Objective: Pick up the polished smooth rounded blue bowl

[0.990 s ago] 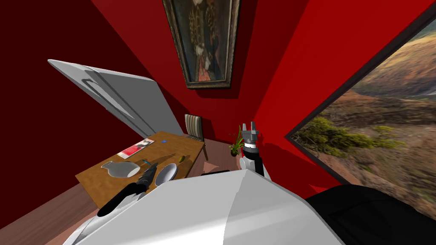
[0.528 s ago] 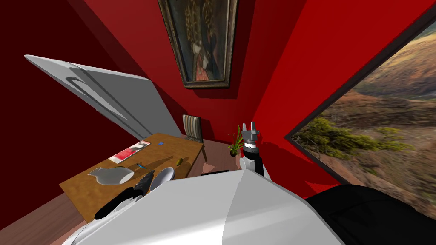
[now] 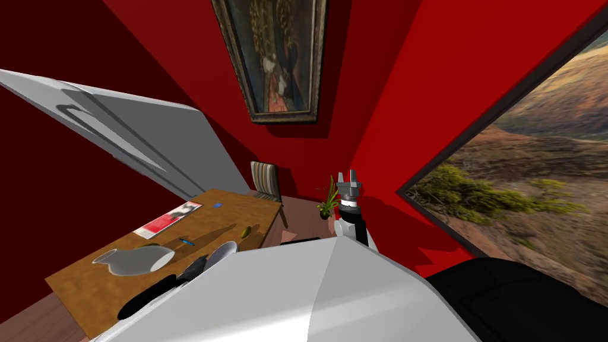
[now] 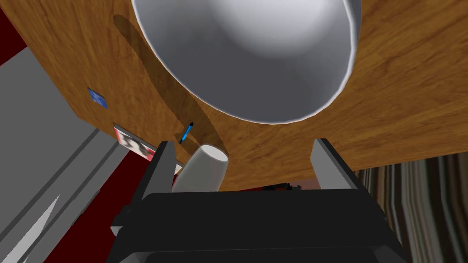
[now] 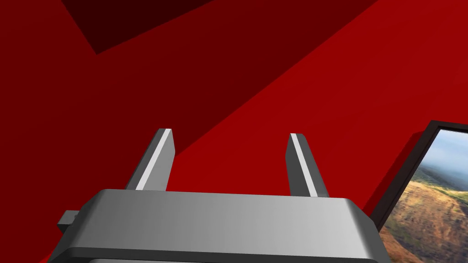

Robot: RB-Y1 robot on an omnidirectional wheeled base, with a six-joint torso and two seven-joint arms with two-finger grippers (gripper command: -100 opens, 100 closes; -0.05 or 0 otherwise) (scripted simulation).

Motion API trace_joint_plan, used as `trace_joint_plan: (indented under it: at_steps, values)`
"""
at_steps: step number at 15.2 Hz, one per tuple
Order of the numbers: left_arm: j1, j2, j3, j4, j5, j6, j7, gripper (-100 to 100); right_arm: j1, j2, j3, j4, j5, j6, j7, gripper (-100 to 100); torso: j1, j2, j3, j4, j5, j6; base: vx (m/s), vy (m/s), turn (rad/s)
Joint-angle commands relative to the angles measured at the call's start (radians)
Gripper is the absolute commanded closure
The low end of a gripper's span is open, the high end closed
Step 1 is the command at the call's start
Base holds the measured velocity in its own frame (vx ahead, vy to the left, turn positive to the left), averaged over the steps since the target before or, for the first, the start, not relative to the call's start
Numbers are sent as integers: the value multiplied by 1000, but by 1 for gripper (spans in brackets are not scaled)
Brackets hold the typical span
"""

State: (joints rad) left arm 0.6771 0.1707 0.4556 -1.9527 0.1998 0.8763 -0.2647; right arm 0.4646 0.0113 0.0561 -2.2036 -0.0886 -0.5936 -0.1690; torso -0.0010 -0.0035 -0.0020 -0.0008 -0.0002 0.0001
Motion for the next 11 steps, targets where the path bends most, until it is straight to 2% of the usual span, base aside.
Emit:
trace_joint_plan:
  at_steps: [1, 4, 5, 6, 7, 8, 9, 11]
  values:
    - [1, -6, 12, 14, 6, 43, -3, -100, 0, 0, 0, 0, 0, 0, 0, 0, 0, 0, 0, 0, 0, 0, 52, -3, -69]
    - [9, -29, 37, 32, 16, 116, -8, -100, 0, 0, 0, 0, 0, 0, 0, 0, 0, -1, 0, 0, 0, 0, 59, -3, -72]
    - [9, -29, 37, 32, 16, 119, -8, -100, 0, 0, 0, 0, 0, 0, 0, 0, 0, -1, 0, 0, 0, 0, 51, 0, -53]
    - [12, -41, 48, 40, 20, 152, -11, -100, 0, 0, 0, 0, 0, 0, 0, 0, 0, 0, 0, 0, 0, 0, 53, 2, -75]
    - [12, -41, 48, 40, 20, 153, -11, -100, 0, 0, 0, 0, 0, 0, 0, 0, 0, 0, 0, 0, 0, 0, 49, 4, -58]
    - [14, -54, 57, 47, 24, 183, -13, -100, 0, 0, 0, 0, 0, 0, 0, 0, 0, 0, 0, 0, 0, 0, 51, 0, -57]
    - [14, -54, 57, 47, 24, 183, -13, -100, 0, 0, 0, 0, 0, 0, 0, 0, 0, 0, 0, 0, 0, 0, 45, -3, -47]
    - [19, -80, 73, 58, 30, 231, -16, -100, 0, 0, 0, 0, 0, 0, 0, 0, 0, 0, 0, 0, 0, 0, 50, -2, -67]
